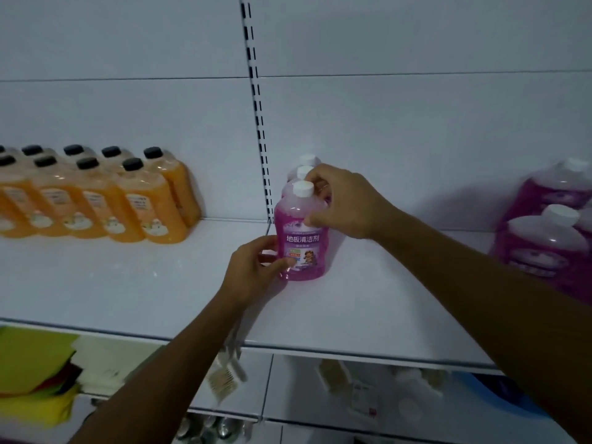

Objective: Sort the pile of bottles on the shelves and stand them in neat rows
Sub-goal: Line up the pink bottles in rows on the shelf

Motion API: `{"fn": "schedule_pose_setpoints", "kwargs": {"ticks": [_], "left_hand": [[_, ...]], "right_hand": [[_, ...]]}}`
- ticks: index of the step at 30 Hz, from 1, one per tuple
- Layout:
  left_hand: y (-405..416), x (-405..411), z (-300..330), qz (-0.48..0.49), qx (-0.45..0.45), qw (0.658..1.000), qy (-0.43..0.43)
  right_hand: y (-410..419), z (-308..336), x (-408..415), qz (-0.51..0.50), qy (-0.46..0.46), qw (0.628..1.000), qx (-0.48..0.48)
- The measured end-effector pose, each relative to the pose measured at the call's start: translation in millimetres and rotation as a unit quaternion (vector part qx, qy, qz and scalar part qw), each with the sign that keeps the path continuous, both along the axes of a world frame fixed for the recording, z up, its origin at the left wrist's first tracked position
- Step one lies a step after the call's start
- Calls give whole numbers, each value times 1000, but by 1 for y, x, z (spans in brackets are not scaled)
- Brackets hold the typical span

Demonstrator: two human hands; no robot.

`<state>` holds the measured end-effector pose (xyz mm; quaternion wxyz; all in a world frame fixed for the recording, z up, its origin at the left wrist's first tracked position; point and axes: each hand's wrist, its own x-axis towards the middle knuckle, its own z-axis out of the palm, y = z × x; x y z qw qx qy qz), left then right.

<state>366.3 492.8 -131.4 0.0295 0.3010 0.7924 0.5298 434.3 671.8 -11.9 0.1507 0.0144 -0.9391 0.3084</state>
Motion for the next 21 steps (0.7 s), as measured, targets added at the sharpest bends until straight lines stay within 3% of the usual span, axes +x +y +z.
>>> {"fn": "schedule_pose_setpoints", "kwargs": {"ticks": [7,16,21], "left_hand": [[12,3,-1,-8,13,1000,-17],[88,18,2,-44,5,999,8],[127,17,3,-31,11,999,7]], "right_hand": [[6,3,-2,-5,-5,1000,6],[75,5,12,-44,-24,999,7],[98,3,5,-63,13,998,9]]}}
